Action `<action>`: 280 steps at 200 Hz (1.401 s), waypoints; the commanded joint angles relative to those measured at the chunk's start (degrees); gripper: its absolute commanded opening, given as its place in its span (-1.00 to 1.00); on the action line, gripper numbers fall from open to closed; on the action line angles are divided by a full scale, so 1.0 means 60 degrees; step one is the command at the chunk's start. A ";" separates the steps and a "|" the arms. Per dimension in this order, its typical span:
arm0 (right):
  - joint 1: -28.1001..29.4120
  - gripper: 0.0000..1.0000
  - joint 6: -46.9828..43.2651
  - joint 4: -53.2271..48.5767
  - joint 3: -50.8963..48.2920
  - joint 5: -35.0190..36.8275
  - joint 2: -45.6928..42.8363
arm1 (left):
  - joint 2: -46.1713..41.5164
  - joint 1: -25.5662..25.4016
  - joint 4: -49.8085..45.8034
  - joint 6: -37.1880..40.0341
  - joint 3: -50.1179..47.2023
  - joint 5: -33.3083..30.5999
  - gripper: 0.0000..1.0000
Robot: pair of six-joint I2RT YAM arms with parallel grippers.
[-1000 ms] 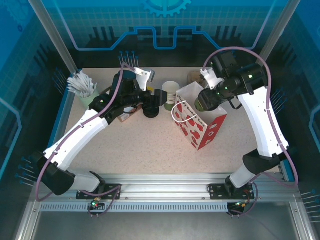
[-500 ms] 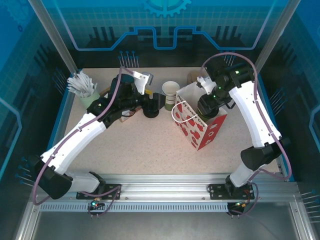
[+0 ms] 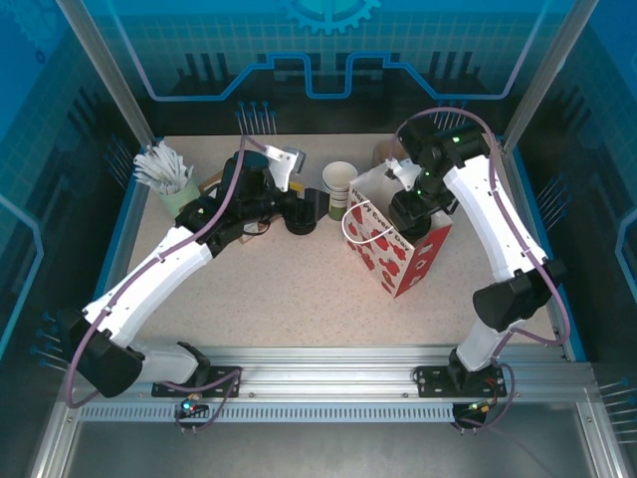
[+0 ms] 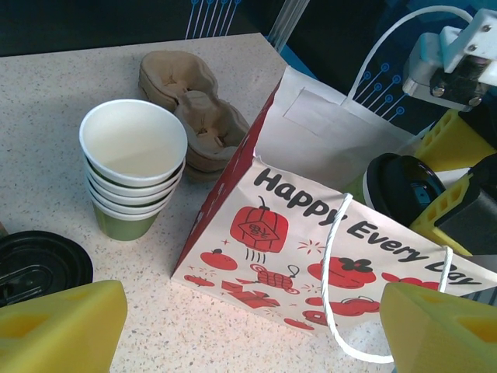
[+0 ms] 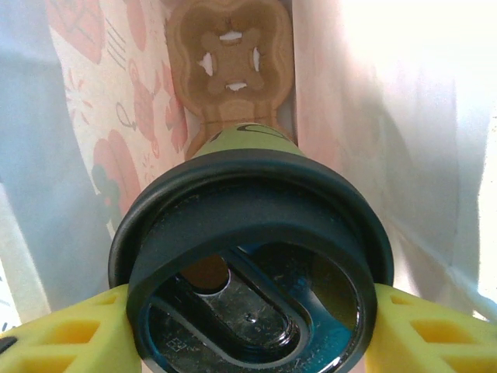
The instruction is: Pack the takeout coffee
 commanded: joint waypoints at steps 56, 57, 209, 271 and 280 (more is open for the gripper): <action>-0.0080 -0.20 -0.0287 -0.0111 -0.0583 0.0023 0.0227 | -0.0338 -0.0037 0.0124 -0.0075 -0.0273 0.0133 0.72; -0.0084 -0.20 -0.0286 -0.0107 -0.0590 0.0030 0.0224 | -0.0338 -0.0043 0.0122 -0.0072 -0.0267 0.0136 0.72; -0.0347 -0.23 -0.0517 0.0904 -0.1766 -0.0082 0.0477 | -0.0455 -0.0037 0.0076 -0.0017 -0.0449 0.0125 0.72; -0.0372 -0.23 -0.0826 0.1318 -0.2373 -0.0050 0.0153 | -0.0276 -0.0038 -0.0071 0.0060 -0.0349 0.0323 0.73; -0.0367 -0.23 -0.0855 0.1370 -0.2422 -0.0109 0.0091 | -0.0111 -0.0041 -0.0158 0.0106 -0.0196 0.0396 0.73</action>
